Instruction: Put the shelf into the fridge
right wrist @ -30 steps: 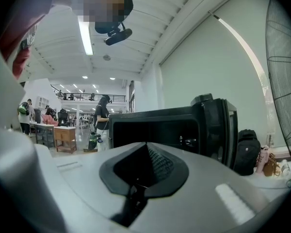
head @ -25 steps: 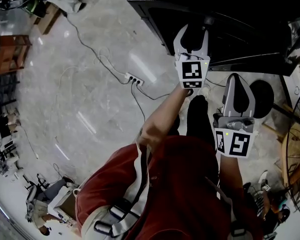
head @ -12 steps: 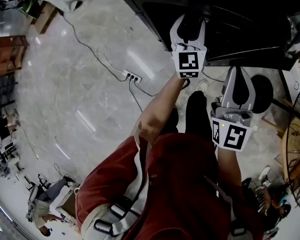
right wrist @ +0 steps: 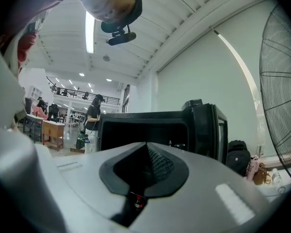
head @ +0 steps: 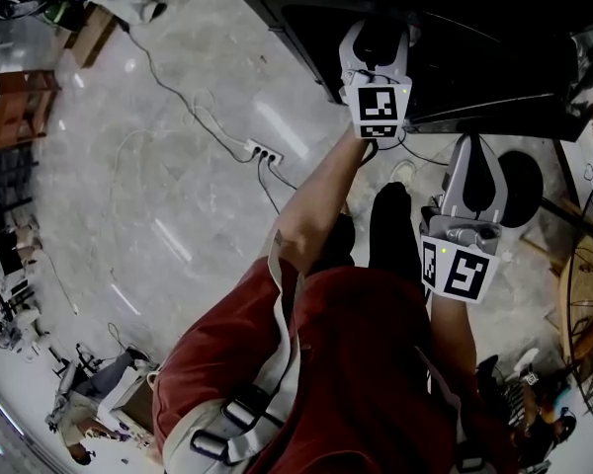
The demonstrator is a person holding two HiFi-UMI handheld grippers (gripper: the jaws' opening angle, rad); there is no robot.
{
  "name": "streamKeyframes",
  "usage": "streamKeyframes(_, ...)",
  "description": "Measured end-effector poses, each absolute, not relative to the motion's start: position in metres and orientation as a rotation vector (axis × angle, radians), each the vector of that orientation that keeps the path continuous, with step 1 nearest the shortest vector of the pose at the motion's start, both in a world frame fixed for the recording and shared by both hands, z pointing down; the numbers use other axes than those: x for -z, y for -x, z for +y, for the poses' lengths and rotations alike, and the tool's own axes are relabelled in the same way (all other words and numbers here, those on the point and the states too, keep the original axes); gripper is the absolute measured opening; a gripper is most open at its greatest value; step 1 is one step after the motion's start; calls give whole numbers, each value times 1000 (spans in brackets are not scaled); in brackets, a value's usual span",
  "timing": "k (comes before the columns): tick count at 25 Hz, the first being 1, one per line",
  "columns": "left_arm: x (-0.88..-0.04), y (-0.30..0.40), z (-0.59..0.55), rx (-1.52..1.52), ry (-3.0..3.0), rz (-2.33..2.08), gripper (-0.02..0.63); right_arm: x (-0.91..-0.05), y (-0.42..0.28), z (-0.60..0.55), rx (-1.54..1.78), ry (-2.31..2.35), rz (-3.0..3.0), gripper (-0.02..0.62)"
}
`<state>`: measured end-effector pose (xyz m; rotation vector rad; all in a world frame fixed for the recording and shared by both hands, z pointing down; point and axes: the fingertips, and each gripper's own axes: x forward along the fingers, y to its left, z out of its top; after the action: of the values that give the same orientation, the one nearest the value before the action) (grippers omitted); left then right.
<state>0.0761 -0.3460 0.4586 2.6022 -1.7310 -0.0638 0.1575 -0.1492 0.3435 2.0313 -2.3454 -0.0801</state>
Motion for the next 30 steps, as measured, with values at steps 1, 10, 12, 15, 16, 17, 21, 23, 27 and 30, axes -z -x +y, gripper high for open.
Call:
streamKeyframes(1,-458,-76,-348,63,-2609,-1735,210,-344,-158,-149,78,-2032,-2343,-2)
streamKeyframes(10,-456,-80,-362,84,-2605,-1741,210,-348,-158,-147,63,-2013,-2345,-2)
streamKeyframes(12,-455,-81,-362,85,-2610,-1749,210,-346,-159,-145,64,-2008,-2344,-2)
streamKeyframes(15,-454,-81,-362,79,-2626,-1758,210,-346,-160,-145,64,-2009,-2339,-2)
streamKeyframes(16,-454,-81,-362,79,-2630,-1755,210,-347,-159,-146,63,-2010,-2337,-2)
streamKeyframes(17,-454,-81,-362,78,-2636,-1749,210,-348,-159,-146,60,-2011,-2335,-2)
streamKeyframes(21,-455,-80,-358,68,-2665,-1727,210,-353,-154,-149,54,-2004,-2340,-2)
streamKeyframes(23,-454,-76,-354,69,-2673,-1724,210,-354,-151,-150,54,-1999,-2345,-2)
streamKeyframes(27,-454,-68,-339,71,-2673,-1704,210,-352,-148,-151,56,-2002,-2347,-2)
streamKeyframes(30,-454,-61,-321,72,-2682,-1676,210,-352,-146,-149,62,-2001,-2349,-2)
